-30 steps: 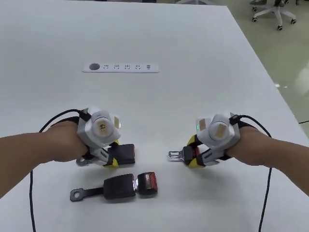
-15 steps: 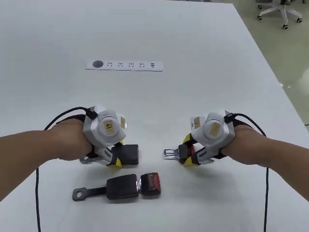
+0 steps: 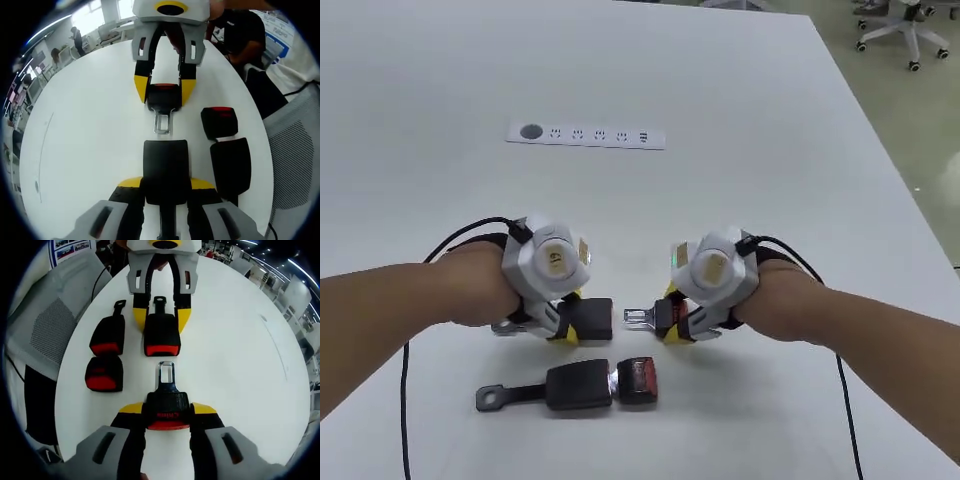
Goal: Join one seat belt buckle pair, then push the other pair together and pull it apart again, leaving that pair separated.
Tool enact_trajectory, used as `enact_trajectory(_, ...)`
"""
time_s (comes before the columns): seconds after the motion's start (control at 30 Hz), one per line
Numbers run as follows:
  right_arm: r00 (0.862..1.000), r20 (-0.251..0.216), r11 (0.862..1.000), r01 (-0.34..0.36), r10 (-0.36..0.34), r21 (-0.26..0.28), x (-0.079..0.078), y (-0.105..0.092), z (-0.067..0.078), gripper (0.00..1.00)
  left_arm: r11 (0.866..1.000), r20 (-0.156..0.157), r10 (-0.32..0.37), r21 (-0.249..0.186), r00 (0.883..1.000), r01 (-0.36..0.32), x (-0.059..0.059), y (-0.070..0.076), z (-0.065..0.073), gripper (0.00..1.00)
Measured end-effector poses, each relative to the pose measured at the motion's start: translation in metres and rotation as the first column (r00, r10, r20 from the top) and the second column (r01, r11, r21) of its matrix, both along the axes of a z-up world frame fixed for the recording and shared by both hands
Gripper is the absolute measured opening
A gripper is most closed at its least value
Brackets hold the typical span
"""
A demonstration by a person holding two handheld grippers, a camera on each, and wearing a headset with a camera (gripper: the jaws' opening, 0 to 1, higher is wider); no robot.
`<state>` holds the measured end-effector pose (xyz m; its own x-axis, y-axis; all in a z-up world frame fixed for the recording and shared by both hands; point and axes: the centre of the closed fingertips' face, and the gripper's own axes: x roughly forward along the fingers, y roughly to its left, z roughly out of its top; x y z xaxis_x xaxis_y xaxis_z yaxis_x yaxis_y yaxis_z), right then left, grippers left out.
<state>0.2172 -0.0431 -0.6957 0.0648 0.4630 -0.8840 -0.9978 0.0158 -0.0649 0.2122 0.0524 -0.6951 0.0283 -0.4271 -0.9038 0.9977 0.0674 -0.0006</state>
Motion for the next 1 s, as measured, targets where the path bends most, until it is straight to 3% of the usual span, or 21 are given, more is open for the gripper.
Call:
enact_trajectory(0.2, 1.0, 0.003, 1.0, -0.006, 0.006, -0.006, -0.003, 0.015, 0.0, 0.31, 1.0, 0.005, 0.013, -0.005, 1.0, -0.013, -0.001, -0.001, 0.0, 0.33)
enact_trajectory(0.27, 1.0, 0.009, 1.0, -0.016, 0.016, -0.023, -0.005, 0.015, 0.001, 0.31, 1.0, 0.005, 0.016, -0.003, 1.0, -0.016, -0.002, 0.0, 0.0, 0.33)
enact_trajectory(0.53, 0.999, 0.036, 1.0, -0.029, 0.029, -0.002, -0.005, 0.016, 0.002, 0.31, 1.0, 0.002, 0.02, 0.01, 1.0, -0.02, -0.002, -0.001, -0.002, 0.33)
enact_trajectory(1.0, 1.0, -0.022, 0.997, -0.02, 0.022, 0.078, -0.004, 0.027, 0.0, 0.3, 1.0, 0.013, -0.009, 0.011, 1.0, 0.009, -0.003, -0.002, -0.002, 0.32)
